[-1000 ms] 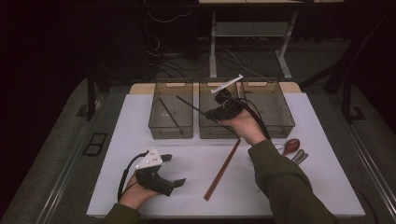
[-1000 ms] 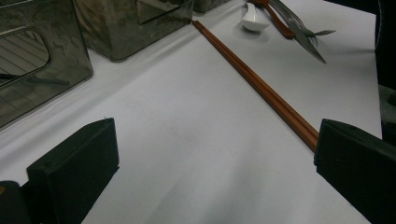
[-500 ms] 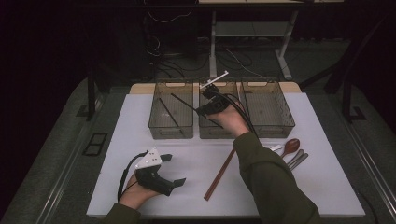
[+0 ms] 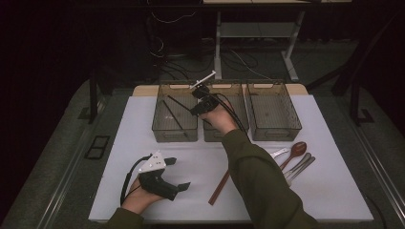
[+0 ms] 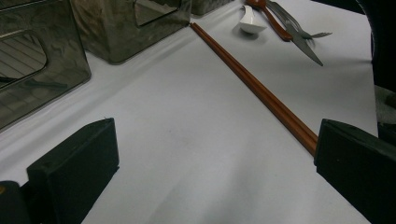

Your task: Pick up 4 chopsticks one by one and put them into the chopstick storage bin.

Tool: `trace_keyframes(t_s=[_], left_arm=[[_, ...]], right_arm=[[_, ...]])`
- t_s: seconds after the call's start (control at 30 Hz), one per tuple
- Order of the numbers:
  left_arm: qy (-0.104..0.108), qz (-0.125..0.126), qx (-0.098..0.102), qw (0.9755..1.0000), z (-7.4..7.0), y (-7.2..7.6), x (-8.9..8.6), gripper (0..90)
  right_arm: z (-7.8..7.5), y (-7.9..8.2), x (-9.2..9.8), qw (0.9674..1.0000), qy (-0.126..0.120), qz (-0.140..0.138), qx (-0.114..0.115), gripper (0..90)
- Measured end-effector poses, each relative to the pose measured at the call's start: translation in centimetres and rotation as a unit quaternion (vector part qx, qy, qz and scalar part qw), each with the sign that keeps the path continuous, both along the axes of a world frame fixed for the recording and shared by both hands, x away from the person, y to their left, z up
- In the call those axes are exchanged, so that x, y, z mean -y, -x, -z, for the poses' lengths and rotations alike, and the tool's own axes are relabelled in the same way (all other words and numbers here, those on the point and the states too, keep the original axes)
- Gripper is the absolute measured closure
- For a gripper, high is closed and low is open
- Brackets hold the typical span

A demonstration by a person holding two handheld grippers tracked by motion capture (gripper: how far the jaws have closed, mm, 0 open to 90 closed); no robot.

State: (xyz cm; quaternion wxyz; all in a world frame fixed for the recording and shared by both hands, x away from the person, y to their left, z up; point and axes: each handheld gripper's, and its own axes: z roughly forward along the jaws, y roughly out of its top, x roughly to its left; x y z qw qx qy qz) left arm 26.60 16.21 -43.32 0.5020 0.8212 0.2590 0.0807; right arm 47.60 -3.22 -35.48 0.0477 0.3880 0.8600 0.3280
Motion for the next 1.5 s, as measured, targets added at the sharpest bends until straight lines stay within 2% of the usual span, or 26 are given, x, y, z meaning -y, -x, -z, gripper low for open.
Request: trace_keyframes(t_s=[0.23, 0.43, 0.57, 0.6, 0.67, 0.7, 0.9, 1.0, 1.2, 1.37, 1.43, 1.5], left_arm=[[0.006, 0.001, 0.001, 1.0000, -0.1, 0.0, 0.0, 0.0], [0.005, 0.004, 0.001, 1.0000, -0.1, 0.0, 0.0, 0.0], [0.005, 0.005, 0.001, 1.0000, -0.1, 0.0, 0.0, 0.0], [0.005, 0.005, 0.001, 1.0000, -0.1, 0.0, 0.0, 0.0], [0.004, 0.006, 0.001, 1.0000, -0.1, 0.0, 0.0, 0.0], [0.004, 0.006, 0.001, 1.0000, -0.1, 0.0, 0.0, 0.0], [0.004, 0.005, 0.001, 1.0000, -0.1, 0.0, 0.0, 0.0], [0.004, 0.005, 0.004, 1.0000, -0.1, 0.0, 0.0, 0.0], [0.005, 0.004, 0.002, 1.0000, -0.1, 0.1, 0.1, 0.0], [0.004, 0.003, 0.004, 1.0000, -0.1, 0.1, 0.0, 0.0], [0.002, 0.003, 0.004, 1.0000, -0.1, 0.1, 0.0, 0.0], [-0.002, 0.004, 0.003, 1.0000, -0.1, 0.0, -0.1, 0.0]], right_arm=[[0.5, -1.6, -2.1, 0.9997, 0.009, 0.023, -0.006, 85.1], [1.0, -2.1, -3.8, 0.9991, 0.023, 0.036, -0.005, 85.1], [1.7, -2.3, -4.2, 0.9987, 0.025, 0.043, -0.011, 84.6], [1.8, -2.4, -4.3, 0.9986, 0.021, 0.046, -0.012, 83.9], [1.8, -2.4, -4.3, 0.9986, 0.015, 0.049, -0.010, 73.7], [1.8, -2.3, -4.2, 0.9987, 0.012, 0.049, -0.008, 71.3], [0.6, -2.1, -3.6, 0.9991, -0.007, 0.041, 0.001, 59.3], [0.1, -2.0, -3.2, 0.9992, -0.017, 0.035, -0.003, 53.1], [-0.7, -1.5, -2.5, 0.9991, -0.032, 0.026, 0.006, 46.6], [-1.2, -0.6, -1.8, 0.9989, -0.044, 0.007, 0.014, 42.6], [-1.3, -0.1, -1.4, 0.9988, -0.045, -0.009, 0.018, 42.5], [-1.6, 0.5, -0.9, 0.9984, -0.047, -0.018, 0.027, 38.5]])
